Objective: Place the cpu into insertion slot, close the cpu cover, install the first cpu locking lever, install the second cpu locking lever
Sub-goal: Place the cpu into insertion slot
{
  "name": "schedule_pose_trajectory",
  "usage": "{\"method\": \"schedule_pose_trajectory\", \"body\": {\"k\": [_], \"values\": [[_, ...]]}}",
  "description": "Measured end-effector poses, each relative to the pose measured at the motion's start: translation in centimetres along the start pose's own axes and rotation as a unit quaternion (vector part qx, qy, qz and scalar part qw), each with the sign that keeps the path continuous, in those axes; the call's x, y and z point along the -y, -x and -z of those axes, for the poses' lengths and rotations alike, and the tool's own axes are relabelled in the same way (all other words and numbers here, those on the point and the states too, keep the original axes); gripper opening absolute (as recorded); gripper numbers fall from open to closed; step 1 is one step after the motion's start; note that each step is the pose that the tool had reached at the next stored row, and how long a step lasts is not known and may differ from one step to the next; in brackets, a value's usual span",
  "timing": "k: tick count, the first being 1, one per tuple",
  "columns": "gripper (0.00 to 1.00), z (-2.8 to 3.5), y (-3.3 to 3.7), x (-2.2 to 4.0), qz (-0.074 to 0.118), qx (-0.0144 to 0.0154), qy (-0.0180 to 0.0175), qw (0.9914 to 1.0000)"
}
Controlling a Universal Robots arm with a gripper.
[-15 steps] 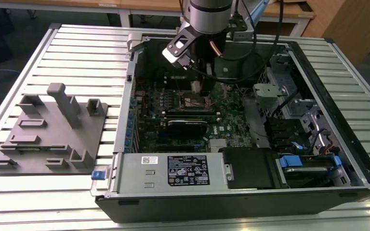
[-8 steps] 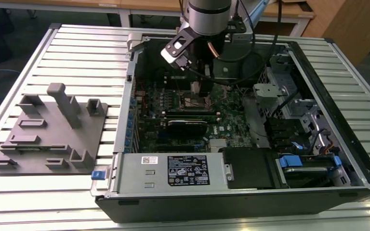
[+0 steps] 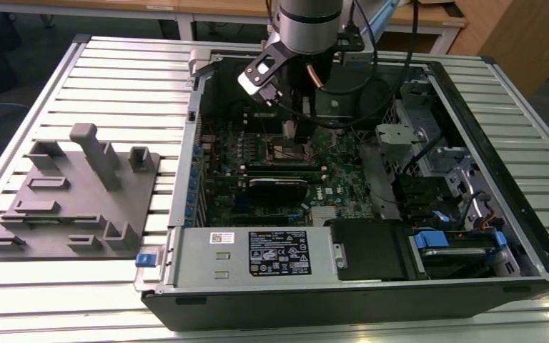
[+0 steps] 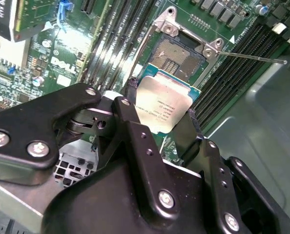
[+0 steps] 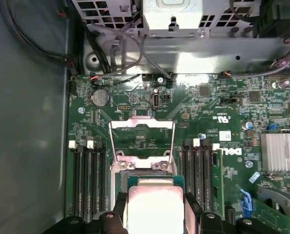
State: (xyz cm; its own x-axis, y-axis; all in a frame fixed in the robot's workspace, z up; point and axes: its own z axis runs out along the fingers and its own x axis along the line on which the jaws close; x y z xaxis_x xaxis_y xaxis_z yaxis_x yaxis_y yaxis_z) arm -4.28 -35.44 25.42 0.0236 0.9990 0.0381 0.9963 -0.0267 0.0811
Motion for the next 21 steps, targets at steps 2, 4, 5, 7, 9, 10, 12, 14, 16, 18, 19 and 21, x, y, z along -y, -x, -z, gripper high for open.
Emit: {"method": "schedule_pose_trajectory", "body": {"k": [2,4,5,7,9,10,12,14,16,18,19,21], "values": [[0.54,-0.11,0.01,0.01,0.0,0.0,-0.0001,1.0],[0.54,-0.31,0.02,0.03,0.0,0.0,-0.0001,1.0],[0.54,-0.42,0.02,0.04,0.0,0.0,-0.0001,1.0],[0.54,-0.59,0.03,0.06,0.002,-0.0001,-0.0001,1.0],[0.54,-0.74,0.03,0.08,0.006,-0.0005,-0.0003,0.99998],[0.54,-0.84,0.04,0.08,0.008,-0.0007,-0.0004,0.99997],[0.54,-0.99,0.04,0.09,0.011,-0.0009,-0.0005,0.99993],[0.54,-1.0,0.05,0.09,0.012,-0.0005,-0.0006,0.99993],[0.54,-1.0,0.05,0.09,0.012,-0.0004,-0.0006,0.99993],[0.54,-1.2,0.05,0.11,0.011,-0.0006,-0.0005,0.99993],[0.54,-1.34,0.06,0.12,0.012,-0.0005,-0.0005,0.99993],[0.54,-1.45,0.06,0.13,0.011,-0.0004,-0.0005,0.99993]]}}
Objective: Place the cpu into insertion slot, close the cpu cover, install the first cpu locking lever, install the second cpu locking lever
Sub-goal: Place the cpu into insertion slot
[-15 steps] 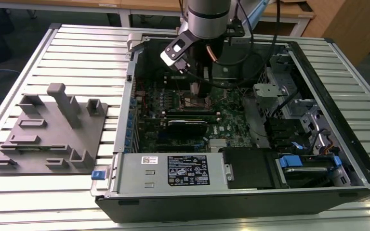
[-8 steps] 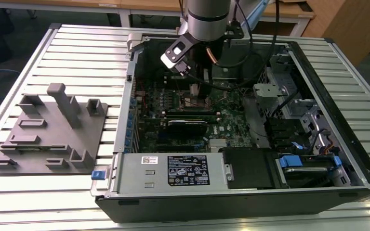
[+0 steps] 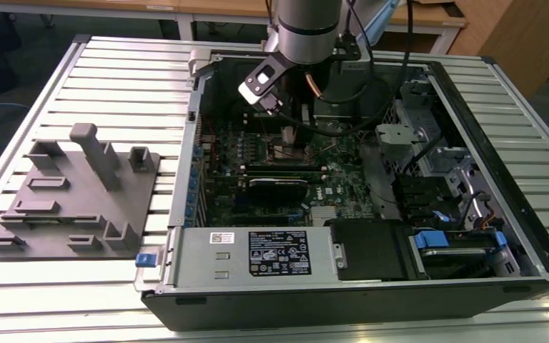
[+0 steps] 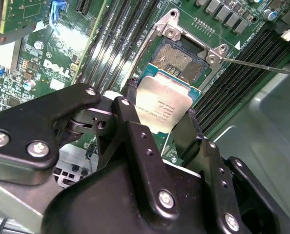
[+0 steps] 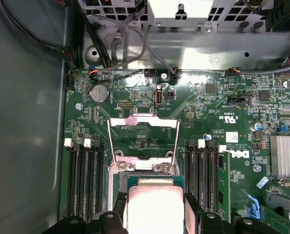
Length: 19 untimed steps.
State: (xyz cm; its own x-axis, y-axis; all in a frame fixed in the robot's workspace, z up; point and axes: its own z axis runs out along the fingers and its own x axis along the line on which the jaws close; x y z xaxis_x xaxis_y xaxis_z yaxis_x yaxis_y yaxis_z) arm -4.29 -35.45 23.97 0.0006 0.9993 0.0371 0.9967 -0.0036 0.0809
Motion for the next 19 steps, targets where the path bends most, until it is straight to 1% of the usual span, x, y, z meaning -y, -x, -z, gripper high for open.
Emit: {"method": "schedule_pose_trajectory", "body": {"k": [4,6,11,16,19], "values": [[0.54,-0.03,0.0,0.01,0.0,0.0,0.0,1.0],[0.54,-0.15,-0.02,0.09,0.0,-0.0001,0.0001,1.0],[0.54,-0.89,-0.07,0.3,0.0,0.0001,0.0001,1.0],[0.54,-0.96,-0.07,0.31,0.0,0.0002,0.0,1.0],[0.54,-1.18,-0.06,0.39,0.0,0.0001,0.0001,1.0]]}}
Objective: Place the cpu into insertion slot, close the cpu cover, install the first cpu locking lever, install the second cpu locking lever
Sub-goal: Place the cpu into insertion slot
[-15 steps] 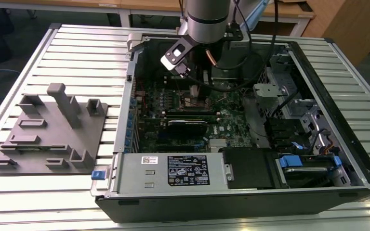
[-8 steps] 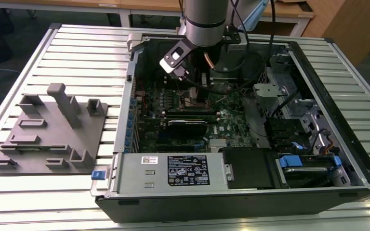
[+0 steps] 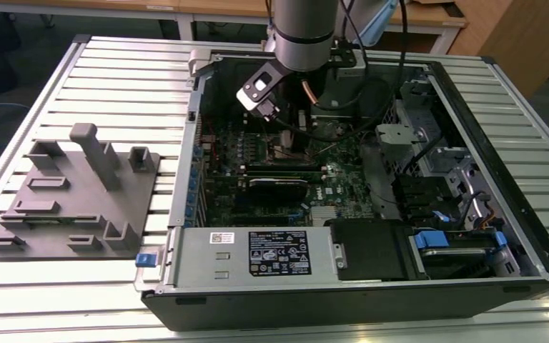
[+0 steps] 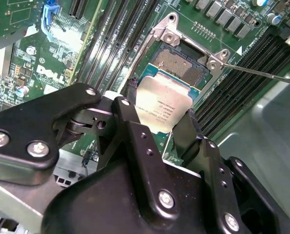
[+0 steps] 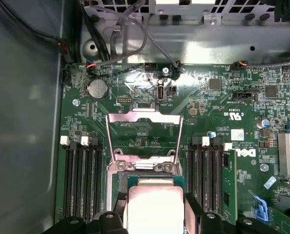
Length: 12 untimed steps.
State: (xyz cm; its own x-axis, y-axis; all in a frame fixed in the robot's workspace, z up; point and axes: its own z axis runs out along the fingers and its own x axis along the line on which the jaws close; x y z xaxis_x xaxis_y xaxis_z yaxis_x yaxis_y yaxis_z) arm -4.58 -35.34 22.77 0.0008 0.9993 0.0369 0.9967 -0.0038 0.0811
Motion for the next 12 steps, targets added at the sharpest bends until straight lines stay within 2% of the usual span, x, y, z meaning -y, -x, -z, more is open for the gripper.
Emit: {"method": "schedule_pose_trajectory", "body": {"k": [6,12], "values": [[0.54,-0.34,-0.07,0.12,0.0,0.0001,-0.0001,1.0],[0.54,-0.69,-0.57,0.24,0.0,-0.0001,0.0,1.0]]}}
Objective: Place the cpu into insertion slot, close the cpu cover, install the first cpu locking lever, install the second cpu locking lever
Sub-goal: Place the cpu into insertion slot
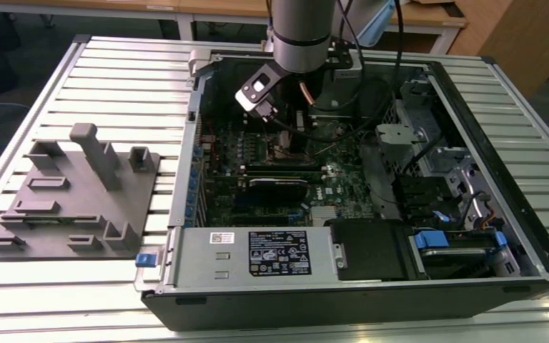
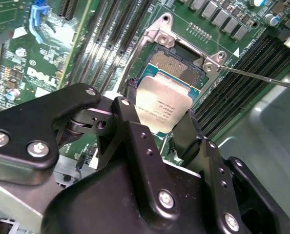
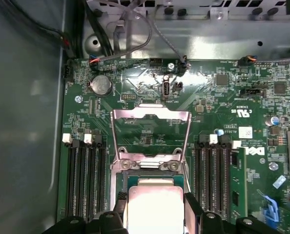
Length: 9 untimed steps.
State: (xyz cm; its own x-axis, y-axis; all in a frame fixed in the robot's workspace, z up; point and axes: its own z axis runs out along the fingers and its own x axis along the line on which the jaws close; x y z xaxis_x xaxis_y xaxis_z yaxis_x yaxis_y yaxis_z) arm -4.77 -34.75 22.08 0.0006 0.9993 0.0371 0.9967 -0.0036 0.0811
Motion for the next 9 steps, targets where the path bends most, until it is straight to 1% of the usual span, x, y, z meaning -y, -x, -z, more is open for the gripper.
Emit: {"method": "schedule_pose_trajectory", "body": {"k": [9], "values": [[0.54,-1.26,-0.46,0.26,0.0,0.0002,-0.0001,1.0]]}}
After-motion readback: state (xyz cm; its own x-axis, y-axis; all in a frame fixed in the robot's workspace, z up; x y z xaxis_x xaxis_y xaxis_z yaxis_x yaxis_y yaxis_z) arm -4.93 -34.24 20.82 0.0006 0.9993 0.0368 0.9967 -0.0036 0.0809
